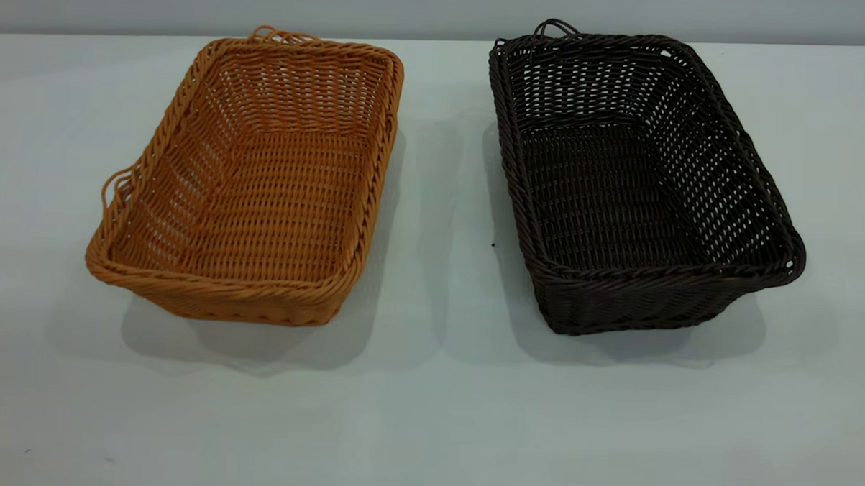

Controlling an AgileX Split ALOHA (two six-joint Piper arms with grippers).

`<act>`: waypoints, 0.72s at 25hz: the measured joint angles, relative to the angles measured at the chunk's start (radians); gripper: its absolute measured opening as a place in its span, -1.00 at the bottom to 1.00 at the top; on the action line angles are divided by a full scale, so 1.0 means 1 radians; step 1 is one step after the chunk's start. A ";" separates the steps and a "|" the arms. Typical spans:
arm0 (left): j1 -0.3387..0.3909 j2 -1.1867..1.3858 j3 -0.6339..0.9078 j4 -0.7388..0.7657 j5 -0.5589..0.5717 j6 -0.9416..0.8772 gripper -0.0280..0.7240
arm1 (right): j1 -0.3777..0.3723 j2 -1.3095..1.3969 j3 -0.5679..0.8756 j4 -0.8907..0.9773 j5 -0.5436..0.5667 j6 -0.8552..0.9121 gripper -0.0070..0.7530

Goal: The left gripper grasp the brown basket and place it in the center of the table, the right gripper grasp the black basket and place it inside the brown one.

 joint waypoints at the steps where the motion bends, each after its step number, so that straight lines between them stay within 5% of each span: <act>1: 0.000 0.055 -0.020 0.000 -0.022 0.009 0.27 | 0.000 0.066 -0.016 0.010 -0.016 -0.007 0.57; 6: 0.000 0.398 -0.102 -0.020 -0.145 0.098 0.44 | 0.000 0.371 -0.079 0.138 -0.111 -0.103 0.58; 12: 0.000 0.742 -0.169 -0.085 -0.340 0.165 0.62 | 0.007 0.797 -0.106 0.510 -0.220 -0.350 0.58; 18: 0.000 0.974 -0.222 -0.164 -0.466 0.244 0.63 | 0.167 1.193 -0.109 0.811 -0.380 -0.469 0.58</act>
